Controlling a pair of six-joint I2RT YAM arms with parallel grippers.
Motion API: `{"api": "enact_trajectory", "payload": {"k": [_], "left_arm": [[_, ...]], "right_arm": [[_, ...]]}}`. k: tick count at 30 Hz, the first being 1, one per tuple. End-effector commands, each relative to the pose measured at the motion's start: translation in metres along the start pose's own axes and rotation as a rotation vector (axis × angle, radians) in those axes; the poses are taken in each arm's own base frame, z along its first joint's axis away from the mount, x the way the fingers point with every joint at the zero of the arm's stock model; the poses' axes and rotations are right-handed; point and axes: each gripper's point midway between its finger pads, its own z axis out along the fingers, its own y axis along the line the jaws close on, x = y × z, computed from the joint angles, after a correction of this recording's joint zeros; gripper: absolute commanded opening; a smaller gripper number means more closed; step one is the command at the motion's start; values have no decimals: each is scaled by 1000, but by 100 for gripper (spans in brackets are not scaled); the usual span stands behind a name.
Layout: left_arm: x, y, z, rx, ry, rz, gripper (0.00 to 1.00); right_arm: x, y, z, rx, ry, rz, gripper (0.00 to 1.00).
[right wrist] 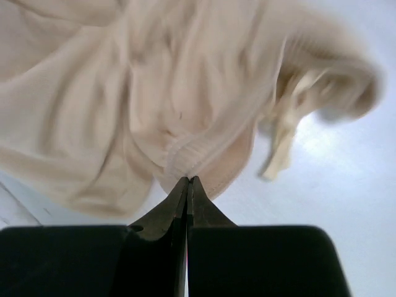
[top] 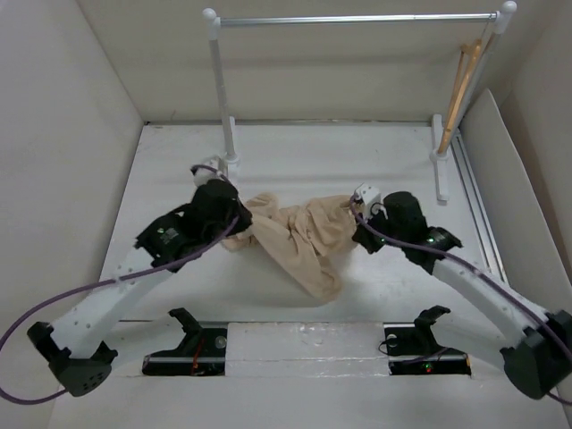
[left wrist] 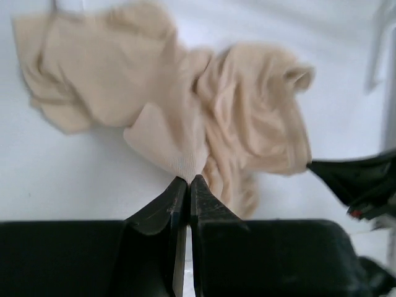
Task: Place the trousers on the hanger
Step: Flatten out the trousers at the center of the board.
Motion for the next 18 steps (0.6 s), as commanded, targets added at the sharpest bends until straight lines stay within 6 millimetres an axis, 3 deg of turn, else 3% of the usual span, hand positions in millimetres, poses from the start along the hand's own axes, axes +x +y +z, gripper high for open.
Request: {"api": "enact_trajectory", "payload": {"k": [1,2,3,5,7,8,9,12,13,14,15,16,18], "left_arm": [[-90,10,-83,-23,-295,-96,0],[-106,10,-101,-13,-350,-114,0],[-136,9,-135,7,-458,-164,0],[-158,19,-170,8,-550,-208,0],[-200,32,-242,56,-729,-316,0],[-207,38,-260,62,-770,-340,0],[-214,44,-276,70,-812,-364,0],[-234,73,-330,66,-967,-441,0],[-241,93,-360,69,-1047,-501,0],[-241,94,-360,69,-1048,-501,0],[-245,96,-368,94,-1064,-532,0],[-245,103,-374,108,-1075,-552,0],[-245,109,-364,87,-1047,-541,0]], "right_arm": [[-85,5,-102,126,-276,-94,0],[-109,7,-134,153,-348,-105,0],[-102,4,-151,195,-322,-90,0],[-105,7,-181,225,-342,-85,0],[-122,17,-239,245,-426,-70,0],[-122,18,-243,246,-438,-71,0],[-138,23,-280,269,-525,-72,0],[-157,18,-342,380,-639,-75,0],[-172,24,-396,422,-746,-87,0],[-171,20,-398,444,-744,-88,0],[-182,22,-421,461,-793,-90,0],[-183,19,-422,482,-779,-87,0],[-178,7,-412,529,-709,-68,0]]}}
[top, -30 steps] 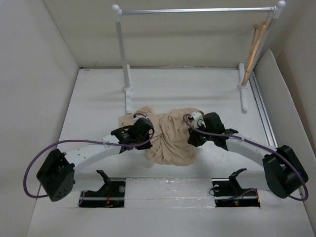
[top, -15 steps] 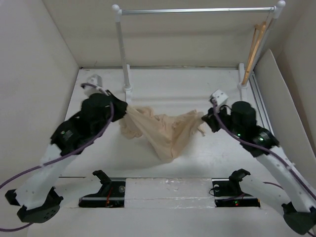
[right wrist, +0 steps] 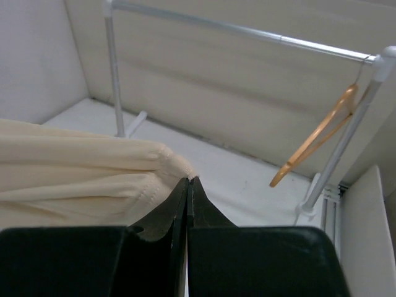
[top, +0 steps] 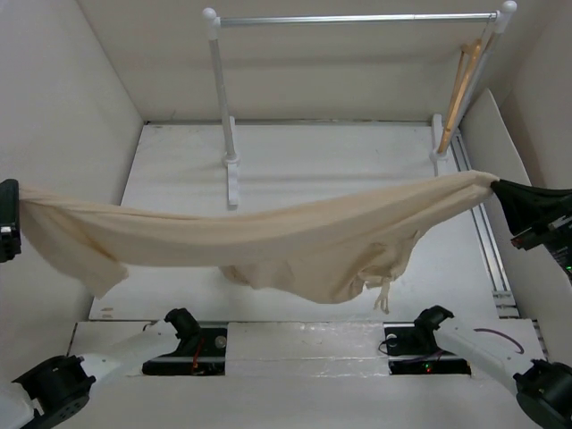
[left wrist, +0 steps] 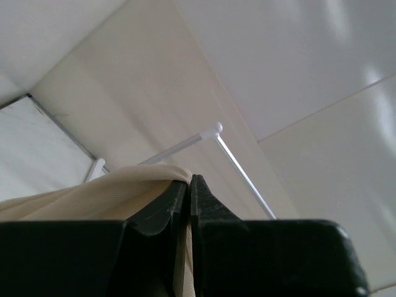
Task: Place the trousers on the hanger
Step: Flatten out the trousers at the center of the board.
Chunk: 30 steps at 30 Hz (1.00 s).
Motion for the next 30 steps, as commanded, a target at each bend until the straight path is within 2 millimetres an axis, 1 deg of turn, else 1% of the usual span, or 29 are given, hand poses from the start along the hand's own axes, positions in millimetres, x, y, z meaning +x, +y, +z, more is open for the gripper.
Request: {"api": "enact_trajectory", "payload": {"k": [1,2,3,4,5,7,8,9,10,11,12,13,14,15,16,17,18,19,20,21,22,23,24,25,26,27,28,29,30], "left_arm": [[4,19,16,-101,-27,56,0],[19,26,20,-129,-9,88,0],[34,33,22,-144,20,108,0],[50,37,24,-149,53,129,0],[75,46,26,-181,63,187,0],[107,50,31,-184,79,265,0],[148,63,33,-192,118,381,0],[169,63,36,-188,130,392,0],[192,64,38,-181,154,455,0],[225,76,39,-178,191,546,0],[242,66,44,-158,188,514,0],[265,62,50,-122,206,651,0],[293,65,57,-79,244,714,0],[320,58,75,-52,267,722,0],[335,68,92,-64,307,749,0],[372,71,99,29,486,685,0],[373,116,146,-50,495,665,0],[387,150,159,-83,582,634,0],[406,180,163,-117,687,578,0],[413,211,171,-202,737,589,0],[429,260,183,-333,809,613,0],[431,248,205,-317,799,621,0],[452,276,209,-379,888,668,0],[458,276,219,-385,903,670,0],[454,245,248,-326,858,655,2],[466,252,254,-338,894,649,28],[469,245,262,-321,898,640,48],[465,218,278,-263,879,620,64],[468,220,272,-292,912,630,80]], "right_arm": [[54,-18,12,107,226,-64,0],[64,-19,18,129,236,-58,0],[78,-20,19,146,258,-54,0],[112,-15,31,142,341,-71,0],[120,-17,38,167,343,-67,0],[146,-14,49,179,400,-74,0],[163,-12,60,186,430,-74,0],[172,-14,65,201,444,-77,0],[181,-14,71,208,455,-77,0],[197,-14,83,216,477,-90,0],[206,-23,88,253,495,-90,0],[211,-27,93,267,508,-94,0],[219,-27,106,247,521,-97,0],[231,-31,110,249,544,-95,0],[238,-43,113,281,563,-82,0],[249,-40,118,241,588,-69,0],[262,-43,115,242,625,-62,0],[274,-51,110,271,652,-54,0],[282,-56,107,288,661,-54,0],[288,-62,100,309,674,-57,0],[302,-66,95,323,702,-57,0],[305,-70,94,343,703,-55,0],[309,-71,95,345,714,-54,0],[310,-70,98,337,712,-48,0],[309,-71,101,339,706,-39,0],[309,-69,104,322,707,-33,0],[311,-69,109,313,719,-28,0],[303,-70,111,315,707,-29,0],[299,-70,113,314,702,-29,0]]}}
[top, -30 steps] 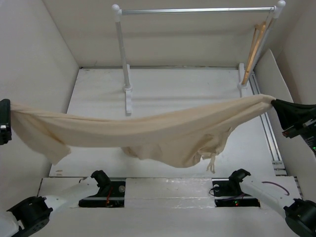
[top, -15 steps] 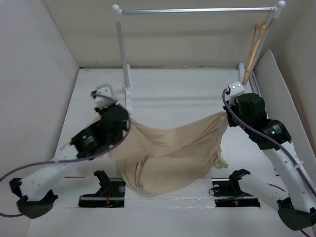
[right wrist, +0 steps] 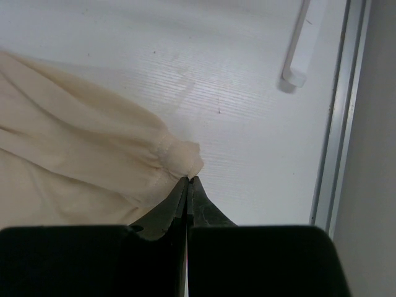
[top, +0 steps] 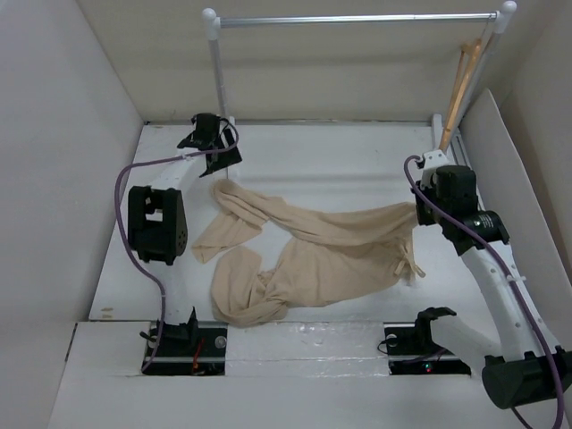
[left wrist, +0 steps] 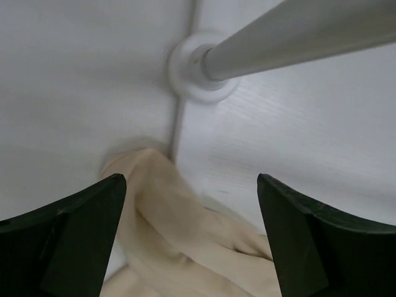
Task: Place the trousers on the hanger
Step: Flatten out the trousers at the center of the board.
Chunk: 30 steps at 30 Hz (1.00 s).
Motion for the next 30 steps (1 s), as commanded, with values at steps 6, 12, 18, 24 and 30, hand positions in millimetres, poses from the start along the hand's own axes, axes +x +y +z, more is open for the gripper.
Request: {"api": "enact_trajectory", "payload": {"k": [6,12,18,24,30], "left_arm": [[24,4,-108,121,-90,-49,55],[142,38,-136,79,36,-3,32],[171,56,-135,27,82,-45,42],[186,62,-106,-55,138,-87,35],[184,57,-94,-45,120,-93,32]], "right_arm": [[-53,6,-19,-72,-187,19,0],[-40,23,-19,-154,-176,6,0],[-32,33,-18,-194,-171,-13,0],[-22,40,-16,-226,-148,-38,0],[-7,45,-14,-249,-123,-51,0]]}}
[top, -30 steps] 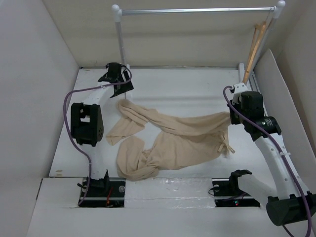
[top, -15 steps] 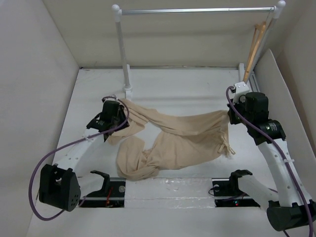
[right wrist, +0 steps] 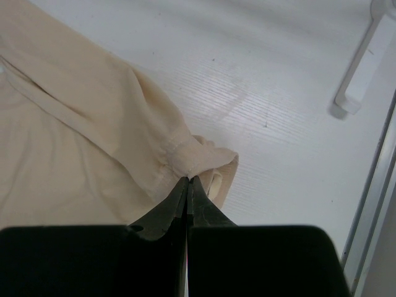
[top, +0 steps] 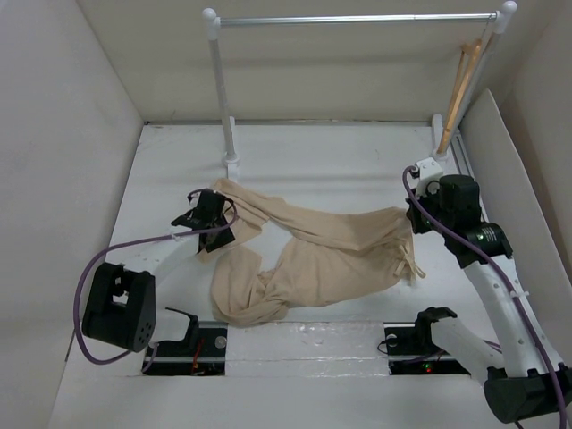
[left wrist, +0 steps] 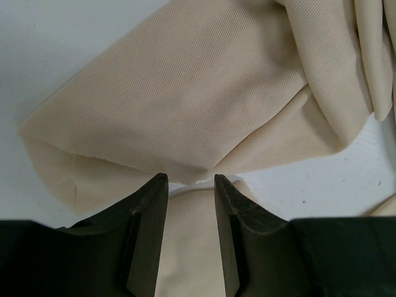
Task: Place the trousers on the hanger
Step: Flatten out the trousers at the center of the board.
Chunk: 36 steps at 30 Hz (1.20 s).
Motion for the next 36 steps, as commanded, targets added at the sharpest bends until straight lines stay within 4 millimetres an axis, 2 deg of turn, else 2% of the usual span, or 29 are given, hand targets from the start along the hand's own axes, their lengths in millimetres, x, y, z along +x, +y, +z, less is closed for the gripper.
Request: {"api": "enact_trajectory", "payload": {"k": [1,5,8,11,14,16,17,18,19,20,21,22,23,24,25,27,28,29,30,31,33,34,36], "left_arm": [[-13,-11,6,21,-43,-16,32],[-20,-17,6,41,-64,-14,27],[-14,-10,12,-3,-31,0,22],[-14,-7,13,-17,-33,-1,0],[-25,-12,-4,3,-60,-14,0],[-43,-20,-28,39,-114,-29,0],[-62,-31,-47,74,-162,-38,0],[-74,-33,-73,104,-210,-49,0],[-87,-32,-91,108,-262,-58,0],[-111,-41,-122,148,-342,-73,0],[-132,-30,-170,146,-447,-102,0],[-145,-37,-188,178,-486,-116,0],[-151,-27,-211,169,-527,-125,0],[-160,-23,-232,172,-574,-138,0],[-180,-15,-268,167,-667,-178,0],[-192,0,-306,148,-751,-206,0],[-208,14,-355,146,-866,-261,0],[-208,15,-355,142,-867,-255,0],[-214,25,-371,111,-916,-284,0],[-219,32,-396,122,-973,-316,0],[-224,52,-418,55,-1044,-352,0],[-226,59,-436,53,-1081,-378,0],[-227,76,-454,8,-1136,-423,0]], "right_arm": [[-2,6,0,-31,-37,-19,0],[8,9,2,-36,-17,-20,0],[7,8,-1,-28,-24,-19,0],[0,8,-4,-26,-40,-19,0],[-6,7,-9,-23,-47,-19,0],[-12,6,-14,-21,-53,-20,0],[-16,6,-18,-22,-61,-20,0],[-33,6,-29,-25,-105,-24,0],[-39,6,-38,-26,-113,-25,0],[-49,6,-49,-30,-141,-28,0],[-74,4,-79,-12,-216,-34,0],[-74,4,-80,-12,-217,-34,0],[-81,-1,-92,21,-241,-33,0],[-97,-3,-112,39,-296,-39,0],[-98,-5,-122,57,-298,-38,0],[-105,-17,-144,132,-335,-31,0],[-116,-28,-174,202,-388,-21,0],[-115,-28,-177,203,-395,-20,0],[-116,-32,-188,227,-410,-11,0],[-126,-35,-211,249,-470,1,0],[-126,-48,-243,325,-530,38,0],[-130,-54,-266,357,-589,62,0],[-127,-71,-295,449,-642,107,0]]}}
